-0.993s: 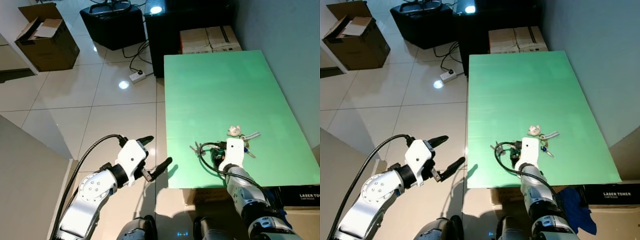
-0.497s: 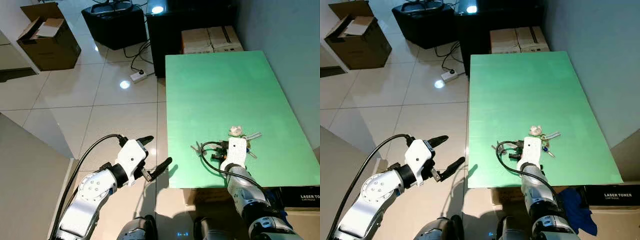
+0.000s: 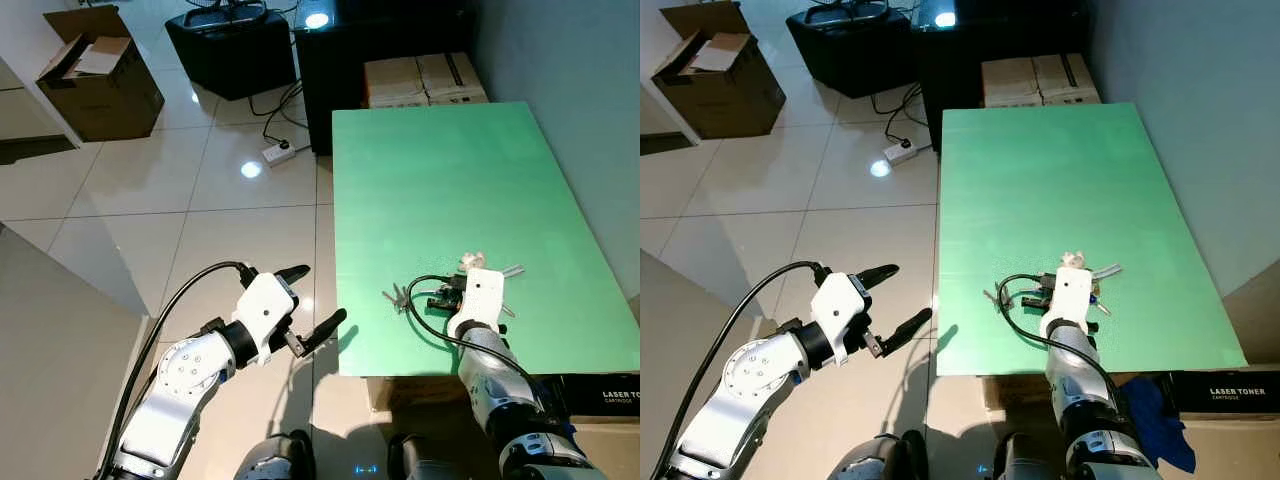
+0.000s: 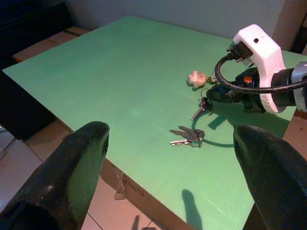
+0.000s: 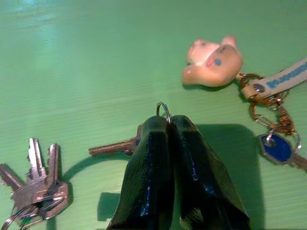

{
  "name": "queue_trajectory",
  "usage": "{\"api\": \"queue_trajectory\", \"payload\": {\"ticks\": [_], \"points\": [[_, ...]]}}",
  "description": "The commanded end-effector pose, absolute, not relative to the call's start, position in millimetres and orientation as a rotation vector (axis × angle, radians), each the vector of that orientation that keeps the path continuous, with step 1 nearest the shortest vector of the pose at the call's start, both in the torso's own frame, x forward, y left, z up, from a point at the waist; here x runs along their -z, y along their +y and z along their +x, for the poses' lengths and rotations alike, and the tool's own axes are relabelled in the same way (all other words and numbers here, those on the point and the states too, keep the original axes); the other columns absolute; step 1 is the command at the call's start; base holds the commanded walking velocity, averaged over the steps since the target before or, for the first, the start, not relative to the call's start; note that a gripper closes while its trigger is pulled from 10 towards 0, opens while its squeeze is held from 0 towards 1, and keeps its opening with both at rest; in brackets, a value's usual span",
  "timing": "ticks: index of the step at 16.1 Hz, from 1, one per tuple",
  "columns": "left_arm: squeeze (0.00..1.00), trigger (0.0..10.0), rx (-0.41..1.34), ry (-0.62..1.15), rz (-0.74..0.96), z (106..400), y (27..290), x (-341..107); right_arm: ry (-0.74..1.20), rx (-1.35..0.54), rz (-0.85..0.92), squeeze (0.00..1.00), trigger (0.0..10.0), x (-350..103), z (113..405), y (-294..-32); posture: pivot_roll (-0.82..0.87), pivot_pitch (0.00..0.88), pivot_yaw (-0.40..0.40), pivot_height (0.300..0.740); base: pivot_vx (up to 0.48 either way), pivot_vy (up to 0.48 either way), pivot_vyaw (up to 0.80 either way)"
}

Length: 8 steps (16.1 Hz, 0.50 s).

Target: Hang keys on a hook

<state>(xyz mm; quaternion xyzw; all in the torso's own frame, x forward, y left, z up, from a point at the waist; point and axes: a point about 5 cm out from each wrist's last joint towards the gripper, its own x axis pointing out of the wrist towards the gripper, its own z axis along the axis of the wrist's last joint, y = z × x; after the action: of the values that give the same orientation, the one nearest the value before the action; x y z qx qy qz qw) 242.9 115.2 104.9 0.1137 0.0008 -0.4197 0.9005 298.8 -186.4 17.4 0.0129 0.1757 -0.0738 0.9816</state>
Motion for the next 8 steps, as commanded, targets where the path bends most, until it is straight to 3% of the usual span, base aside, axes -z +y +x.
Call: {"api": "queue_trajectory", "payload": {"ticks": [1,8], "points": [[0.0,10.0,0.856,0.012,0.249,244,121,-103,0.322,0.136,0.001,0.0,0.0,-22,301,-183,-0.05,0.161,0.127,0.74,0.0,0.0,0.0],[0.0,10.0,0.8,0.001,0.266,251,126,-103,0.139,0.089,-0.266,0.0,0.0,-41,298,-177,-0.05,0.16,0.127,0.74,0.0,0.0,0.0]]}}
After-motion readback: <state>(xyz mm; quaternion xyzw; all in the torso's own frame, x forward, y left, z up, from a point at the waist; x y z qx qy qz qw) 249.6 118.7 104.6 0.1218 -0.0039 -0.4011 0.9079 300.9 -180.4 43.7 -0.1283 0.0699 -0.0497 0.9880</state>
